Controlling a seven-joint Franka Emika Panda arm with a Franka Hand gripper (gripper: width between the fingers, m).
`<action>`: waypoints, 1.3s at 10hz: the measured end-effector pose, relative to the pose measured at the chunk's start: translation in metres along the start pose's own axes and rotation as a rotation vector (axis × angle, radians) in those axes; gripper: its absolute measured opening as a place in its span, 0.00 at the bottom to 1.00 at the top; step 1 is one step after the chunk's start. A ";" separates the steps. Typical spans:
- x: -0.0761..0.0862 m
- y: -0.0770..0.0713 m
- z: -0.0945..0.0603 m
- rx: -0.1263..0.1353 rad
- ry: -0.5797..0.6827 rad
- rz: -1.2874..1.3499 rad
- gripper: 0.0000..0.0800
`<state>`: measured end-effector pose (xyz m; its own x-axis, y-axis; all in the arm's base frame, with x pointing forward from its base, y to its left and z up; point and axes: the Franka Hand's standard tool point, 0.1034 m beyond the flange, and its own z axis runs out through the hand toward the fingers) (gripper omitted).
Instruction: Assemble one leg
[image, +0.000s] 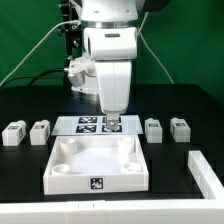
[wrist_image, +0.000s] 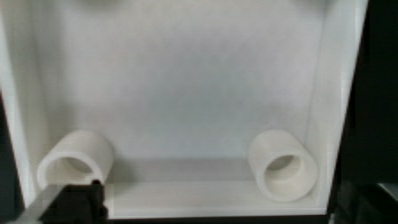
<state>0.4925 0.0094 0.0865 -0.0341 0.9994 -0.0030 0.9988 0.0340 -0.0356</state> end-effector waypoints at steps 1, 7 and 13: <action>-0.001 0.000 0.001 0.001 0.000 0.001 0.81; -0.021 -0.047 0.048 0.011 0.021 -0.030 0.81; -0.018 -0.050 0.070 0.041 0.032 0.013 0.77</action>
Offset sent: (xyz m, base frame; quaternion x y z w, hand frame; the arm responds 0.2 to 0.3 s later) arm -0.0530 -0.0040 -0.0220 0.0152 0.0041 -0.0104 0.9998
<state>0.4405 -0.0108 0.0181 -0.0190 0.9994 0.0286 0.9968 0.0211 -0.0766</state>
